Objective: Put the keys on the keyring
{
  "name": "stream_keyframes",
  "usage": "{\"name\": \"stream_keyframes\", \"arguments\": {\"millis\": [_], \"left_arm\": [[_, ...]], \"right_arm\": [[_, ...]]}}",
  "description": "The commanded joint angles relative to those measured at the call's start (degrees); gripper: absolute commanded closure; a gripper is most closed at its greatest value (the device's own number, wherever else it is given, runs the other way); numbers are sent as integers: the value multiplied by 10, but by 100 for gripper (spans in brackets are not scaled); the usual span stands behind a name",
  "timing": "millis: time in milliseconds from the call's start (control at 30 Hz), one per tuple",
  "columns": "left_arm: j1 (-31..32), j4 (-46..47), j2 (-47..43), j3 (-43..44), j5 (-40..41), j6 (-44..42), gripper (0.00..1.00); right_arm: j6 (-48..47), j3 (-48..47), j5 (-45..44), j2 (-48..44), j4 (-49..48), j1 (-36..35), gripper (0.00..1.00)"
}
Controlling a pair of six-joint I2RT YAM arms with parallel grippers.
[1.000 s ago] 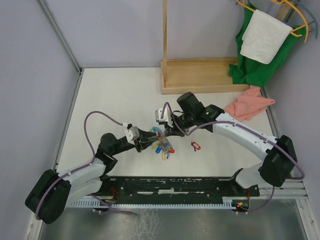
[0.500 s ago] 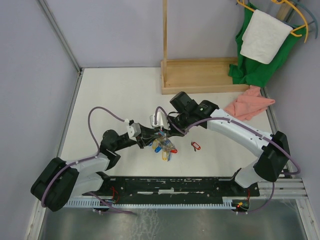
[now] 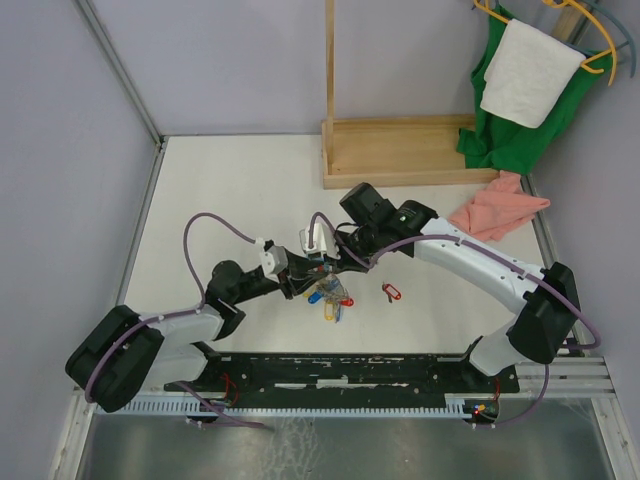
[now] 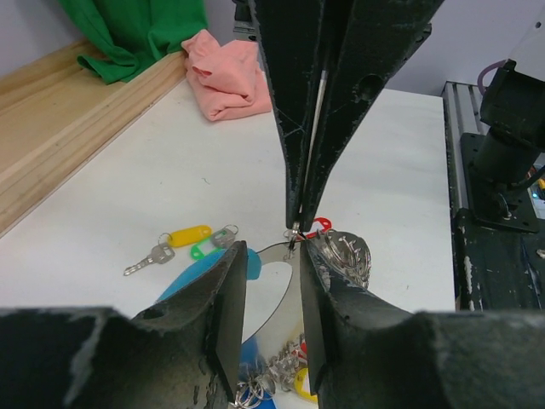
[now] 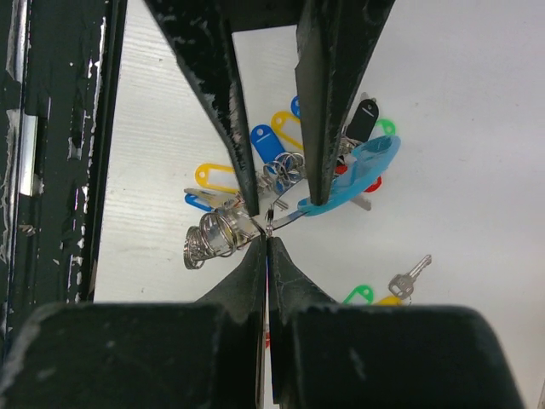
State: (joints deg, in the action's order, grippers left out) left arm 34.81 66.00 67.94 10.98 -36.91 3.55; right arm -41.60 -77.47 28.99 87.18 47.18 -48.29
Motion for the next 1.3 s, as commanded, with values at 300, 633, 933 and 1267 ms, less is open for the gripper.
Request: {"name": "stream_keyframes", "arguments": {"millis": [300, 633, 933, 1267], "left_arm": [[57, -70, -37, 10, 55, -56, 54], [69, -106, -105, -20, 115, -74, 52], [61, -122, -162, -27, 159, -78, 57], [45, -93, -117, 3, 123, -36, 59]], "right_arm": [[22, 1, 1, -25, -85, -3, 99], [10, 12, 8, -31, -87, -3, 99], [-21, 17, -10, -41, -65, -3, 99], [-12, 26, -18, -41, -83, -3, 99]]}}
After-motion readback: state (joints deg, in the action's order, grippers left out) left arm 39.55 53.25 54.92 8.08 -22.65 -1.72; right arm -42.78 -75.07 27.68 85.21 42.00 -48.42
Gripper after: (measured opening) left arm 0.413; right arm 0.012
